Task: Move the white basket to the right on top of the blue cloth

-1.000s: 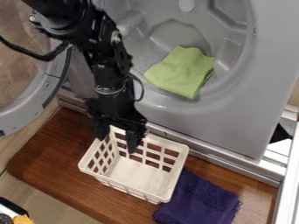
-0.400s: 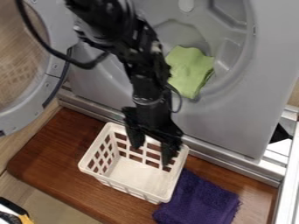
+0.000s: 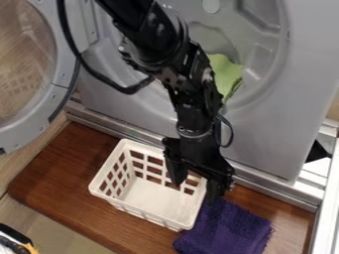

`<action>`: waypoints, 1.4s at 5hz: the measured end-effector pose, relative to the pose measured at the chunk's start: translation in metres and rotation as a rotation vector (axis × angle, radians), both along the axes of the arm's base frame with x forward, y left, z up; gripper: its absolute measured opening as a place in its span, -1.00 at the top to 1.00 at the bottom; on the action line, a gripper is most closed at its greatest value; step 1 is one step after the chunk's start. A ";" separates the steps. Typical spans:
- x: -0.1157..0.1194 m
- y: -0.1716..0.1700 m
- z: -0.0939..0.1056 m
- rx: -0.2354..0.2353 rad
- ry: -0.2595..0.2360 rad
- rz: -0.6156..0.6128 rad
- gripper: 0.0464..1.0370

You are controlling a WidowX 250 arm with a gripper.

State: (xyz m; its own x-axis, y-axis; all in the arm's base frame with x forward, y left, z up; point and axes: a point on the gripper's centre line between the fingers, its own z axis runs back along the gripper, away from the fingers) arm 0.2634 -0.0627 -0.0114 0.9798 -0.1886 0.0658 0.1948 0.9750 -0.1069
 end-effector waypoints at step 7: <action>0.009 -0.009 -0.025 0.128 -0.014 0.026 0.80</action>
State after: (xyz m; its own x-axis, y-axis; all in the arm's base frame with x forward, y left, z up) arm 0.2720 -0.0713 -0.0364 0.9837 -0.1707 0.0567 0.1698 0.9853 0.0214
